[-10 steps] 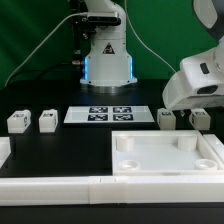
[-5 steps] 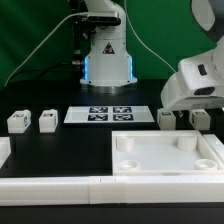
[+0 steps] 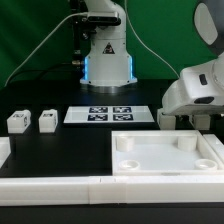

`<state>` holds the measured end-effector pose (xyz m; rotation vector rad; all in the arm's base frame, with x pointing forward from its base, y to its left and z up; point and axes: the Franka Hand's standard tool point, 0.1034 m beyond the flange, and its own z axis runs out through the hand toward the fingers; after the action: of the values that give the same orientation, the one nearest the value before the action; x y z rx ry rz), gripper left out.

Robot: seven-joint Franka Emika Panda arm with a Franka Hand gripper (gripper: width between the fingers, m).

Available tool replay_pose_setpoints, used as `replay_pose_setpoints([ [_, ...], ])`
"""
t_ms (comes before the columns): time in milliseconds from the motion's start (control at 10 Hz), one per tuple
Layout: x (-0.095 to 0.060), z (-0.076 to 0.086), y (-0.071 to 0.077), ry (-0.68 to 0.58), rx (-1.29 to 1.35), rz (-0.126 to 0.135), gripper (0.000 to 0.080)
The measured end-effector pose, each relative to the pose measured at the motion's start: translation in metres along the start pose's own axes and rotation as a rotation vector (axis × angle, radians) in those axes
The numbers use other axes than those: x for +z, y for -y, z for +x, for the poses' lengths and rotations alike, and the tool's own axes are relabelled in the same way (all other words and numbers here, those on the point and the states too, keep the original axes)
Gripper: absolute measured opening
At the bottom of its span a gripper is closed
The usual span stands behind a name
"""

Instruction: Assemble one leg

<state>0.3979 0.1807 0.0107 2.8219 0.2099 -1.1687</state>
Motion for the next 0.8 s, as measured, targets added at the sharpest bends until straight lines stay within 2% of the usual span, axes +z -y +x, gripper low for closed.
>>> replay_pose_setpoints([
  [500,0.0033,0.0029,0.0006,-0.006,-0.001,0.002,0.0649],
  [700,0.0034,0.0030,0.0006,-0.006,-0.001,0.002,0.0618],
  [800,0.0036,0.0031,0.0006,-0.006,-0.001,0.002,0.0440],
])
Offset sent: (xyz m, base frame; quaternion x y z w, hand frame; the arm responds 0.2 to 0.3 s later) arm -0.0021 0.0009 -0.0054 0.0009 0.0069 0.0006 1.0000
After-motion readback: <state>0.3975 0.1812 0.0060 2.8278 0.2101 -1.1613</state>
